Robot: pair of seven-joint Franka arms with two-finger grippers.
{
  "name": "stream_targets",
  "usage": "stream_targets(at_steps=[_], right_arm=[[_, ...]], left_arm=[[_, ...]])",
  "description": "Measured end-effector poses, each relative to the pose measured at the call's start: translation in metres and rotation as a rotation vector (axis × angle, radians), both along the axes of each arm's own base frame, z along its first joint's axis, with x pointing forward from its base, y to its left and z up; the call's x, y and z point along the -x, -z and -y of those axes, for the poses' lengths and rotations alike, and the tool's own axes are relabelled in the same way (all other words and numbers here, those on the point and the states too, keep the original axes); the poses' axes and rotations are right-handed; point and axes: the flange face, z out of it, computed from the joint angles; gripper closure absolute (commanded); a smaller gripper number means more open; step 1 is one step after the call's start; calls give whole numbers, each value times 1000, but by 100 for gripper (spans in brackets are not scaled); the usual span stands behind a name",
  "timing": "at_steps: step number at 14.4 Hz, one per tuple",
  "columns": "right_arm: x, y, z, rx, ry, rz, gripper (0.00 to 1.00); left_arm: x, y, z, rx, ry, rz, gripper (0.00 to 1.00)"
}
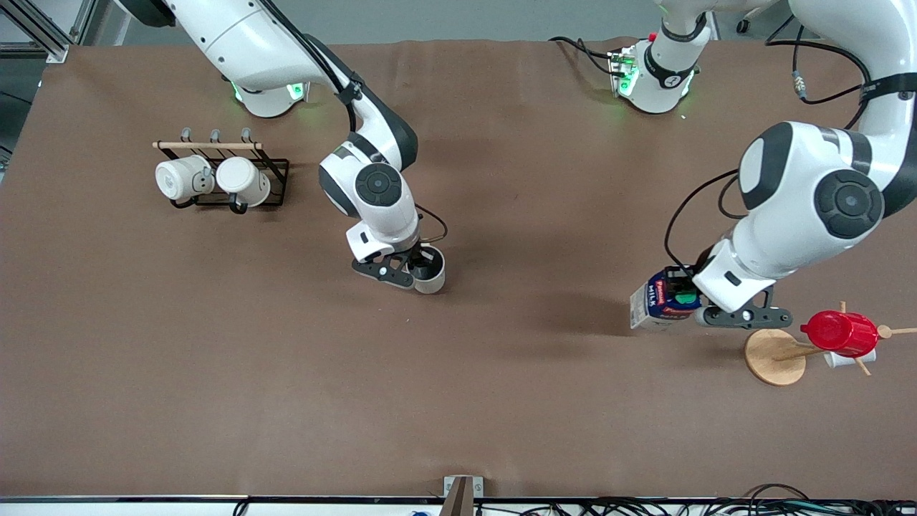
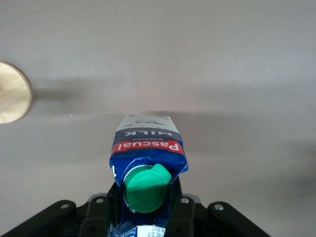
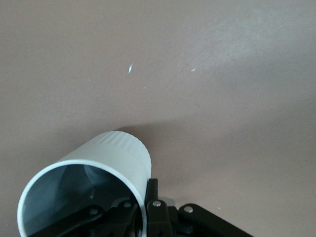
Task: Place cup and milk on table
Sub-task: 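Carry the milk carton with the left gripper toward the grey mug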
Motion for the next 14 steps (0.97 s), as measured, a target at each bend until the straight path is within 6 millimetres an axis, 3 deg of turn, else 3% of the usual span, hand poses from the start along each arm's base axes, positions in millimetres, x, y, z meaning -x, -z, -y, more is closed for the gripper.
stream_targets(at_steps=[3,6,7,8,9,10,14], right_arm=[[8,4,-9,18,-36,12,87],[13,9,-16,26,-55,18,76],[14,11,-17,29,-62,22,63],[15,13,-17,33,-67,23,38],[15,14,-17,35,-69,24,6],[14,15,-17,36,-66,24,0],[7,0,-19,22,-41,47,0]], left_arm=[[10,6,38,-3,-44,-15,65],[23,10,93,-3,-97,-24,65],[28,11,112,-1,-117,-24,65],[34,13,131,-1,-138,-29,65],[39,17,149,-1,-156,-34,65],[44,21,166,-2,-173,-39,65],[56,44,225,0,-248,-62,65]])
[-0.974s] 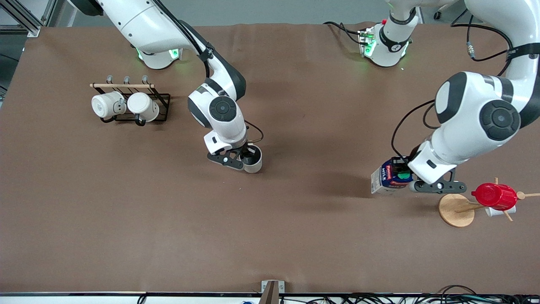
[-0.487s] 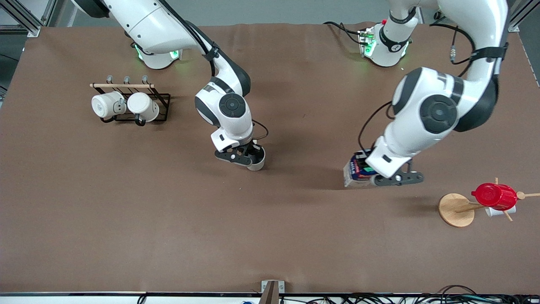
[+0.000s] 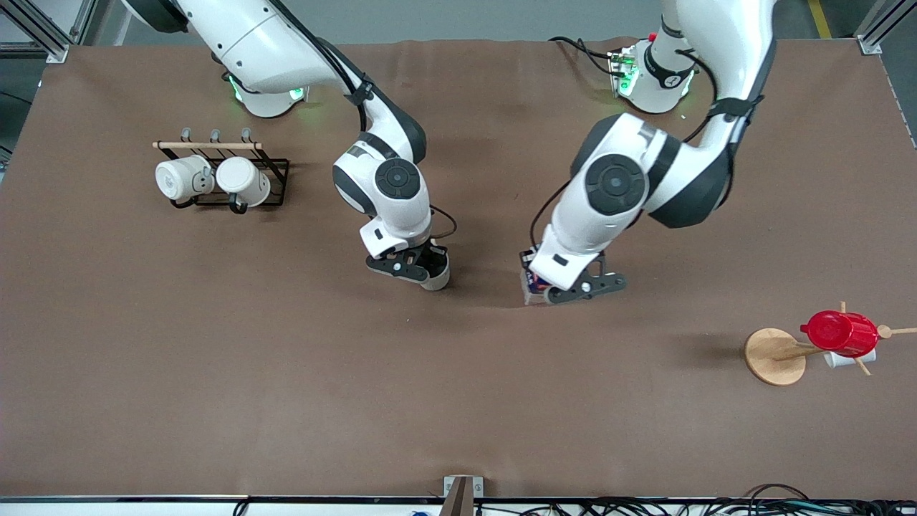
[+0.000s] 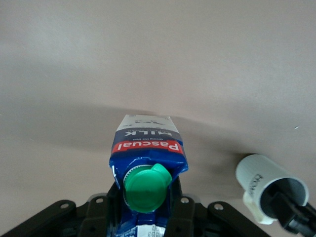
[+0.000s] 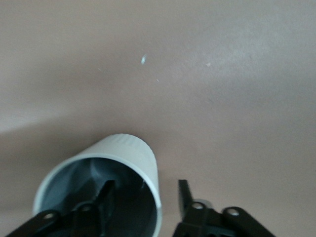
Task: Place cup and milk on table
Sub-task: 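Carry the milk carton with the left gripper toward the grey mug, then release the grey mug with the right gripper while the left gripper lowers the carton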
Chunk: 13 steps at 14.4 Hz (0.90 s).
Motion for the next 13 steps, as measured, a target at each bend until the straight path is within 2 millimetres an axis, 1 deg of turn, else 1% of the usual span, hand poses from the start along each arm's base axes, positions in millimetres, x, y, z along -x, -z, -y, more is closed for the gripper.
stream_targets(at_steps=[1,2,3,4,5,6,7,9,10,11,12,13], right_arm=[[-5,-14,2,3,7,9,0],[-9,-32,8,19,14,11,0],[-14,-56,17,36,12,16,0],[-20,-85,32,52,1,19,0],[-27,-114,52,64,-15,17,0],[-35,-144,78,69,-42,12,0],[-43,-173,107,70,-72,9,0],[-60,-226,180,89,-111,22,0],[-66,-248,217,92,-122,34,0],[-70,-267,252,90,-124,45,0],[-72,-283,285,85,-121,51,0],[-70,-297,314,82,-117,51,0]], left_arm=[[3,5,12,1,-20,-4,65],[7,10,25,1,-39,-8,65],[12,13,38,1,-57,-11,65],[19,16,51,0,-68,-14,65],[27,19,65,0,-69,-16,65],[36,21,77,1,-66,-16,65],[44,24,90,5,-59,-13,65],[60,32,110,3,-53,-18,64],[66,37,117,0,-57,-22,61],[69,41,122,2,-55,-22,55],[72,45,126,5,-51,-21,38],[73,45,129,7,-47,-19,10]])
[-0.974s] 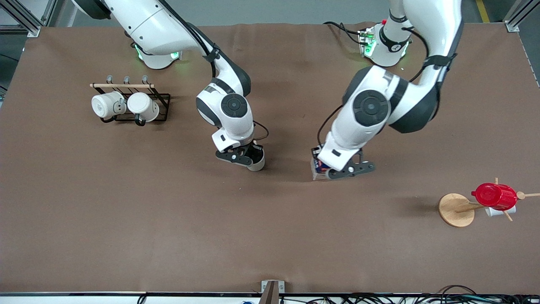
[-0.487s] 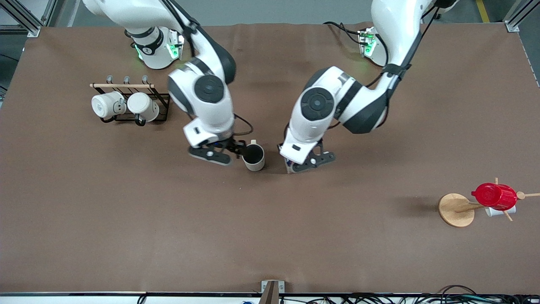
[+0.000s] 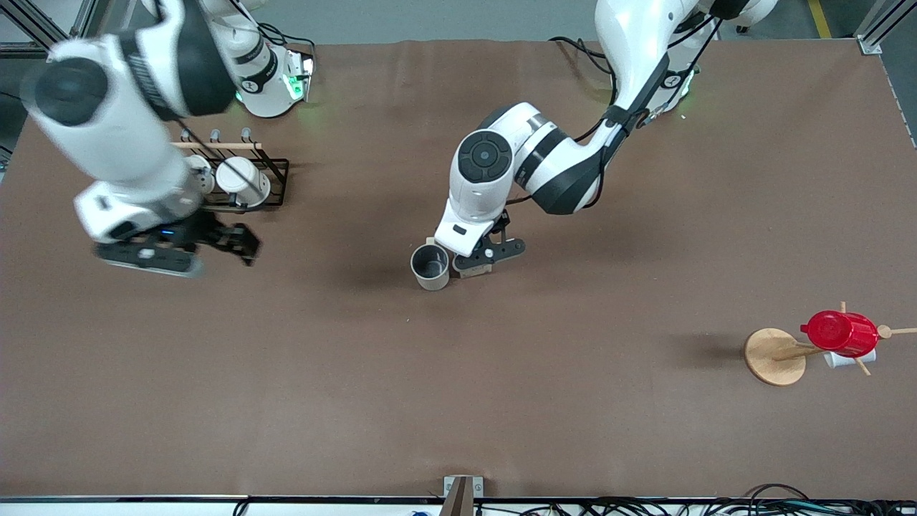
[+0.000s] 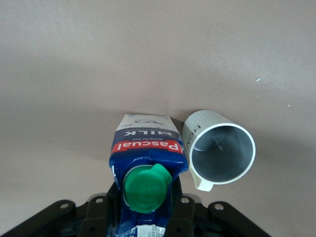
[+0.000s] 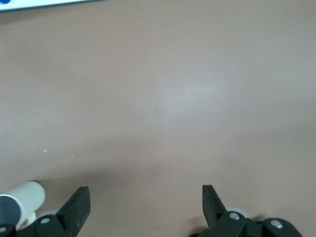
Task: Place cup and milk on table
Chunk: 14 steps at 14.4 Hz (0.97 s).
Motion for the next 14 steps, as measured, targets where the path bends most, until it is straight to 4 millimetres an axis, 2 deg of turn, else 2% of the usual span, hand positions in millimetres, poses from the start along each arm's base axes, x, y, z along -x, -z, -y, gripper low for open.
stream_targets(at_steps=[1,4,6,7,9,11,14], right_arm=[[4,-12,25,-2,4,-5,0],[21,-42,81,2,5,-23,0],[32,-55,121,-32,-15,-40,0],[37,-58,144,-54,-35,-49,0],[41,-66,179,-74,-64,-37,0],[41,-89,184,-71,-72,-2,0],[37,-109,166,-73,-33,22,0]], left_arm=[[1,0,1,0,2,0,0],[-6,-5,-3,8,-10,15,0],[-26,-37,-20,29,-34,58,0],[-39,-63,-42,23,-40,70,0],[-62,-122,-104,2,-37,81,0],[-78,-179,-170,1,-40,118,0],[-81,-249,-265,-21,5,148,0]])
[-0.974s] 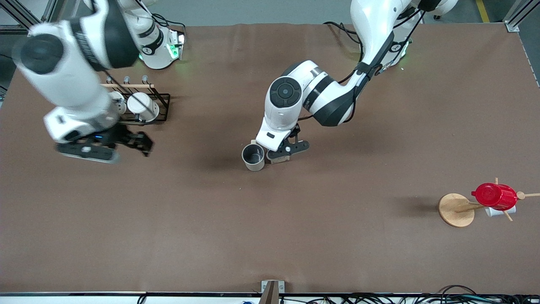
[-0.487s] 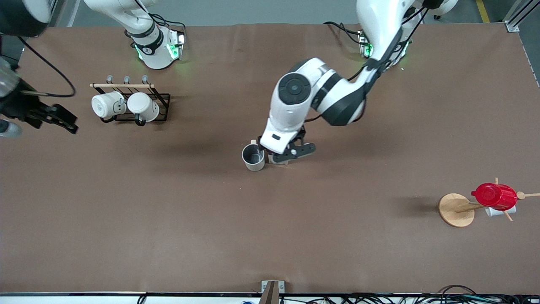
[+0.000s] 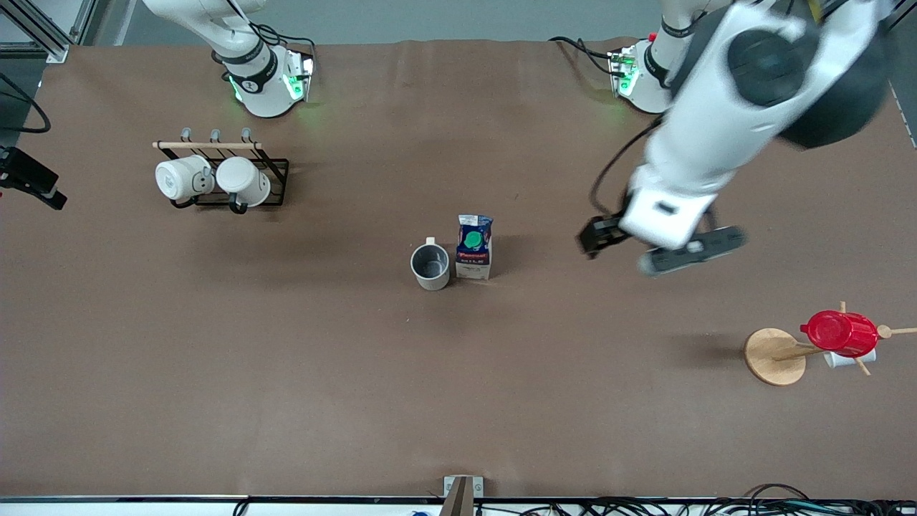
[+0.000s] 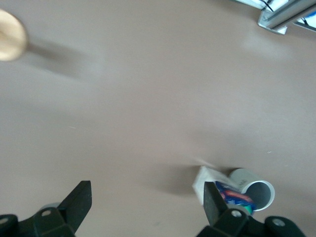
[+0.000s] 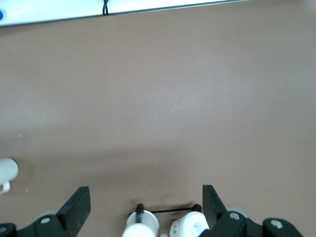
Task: Place cup and milk on table
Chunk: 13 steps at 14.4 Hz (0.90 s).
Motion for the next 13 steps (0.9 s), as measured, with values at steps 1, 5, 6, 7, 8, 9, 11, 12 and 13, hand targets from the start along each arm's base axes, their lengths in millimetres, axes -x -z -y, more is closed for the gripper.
stream_targets(at_steps=[1,5,6,7,8,9,11,12,13], right_arm=[[-2,-3,-12,-4,19,2,0],[3,-14,-34,-7,12,-42,0],[4,-14,-30,-4,-2,-44,0],[3,-14,-26,-1,-22,-45,0],[3,-13,-24,0,-33,-46,0],[3,-13,-22,2,-41,-47,0],[3,-12,-22,3,-50,-49,0],[3,-12,-22,3,-54,-49,0],[3,-12,-22,6,-59,-49,0]], left_arm=[[3,-19,-29,-11,31,5,0],[23,-62,-113,-53,162,-9,0],[29,-64,-125,-61,196,-15,0],[37,-65,-134,-71,225,-23,0],[48,-64,-143,-80,248,-34,0],[61,-64,-152,-88,271,-43,0],[88,-64,-168,-86,300,-57,0],[100,-64,-175,-71,298,-60,0],[110,-64,-180,-61,295,-61,0]])
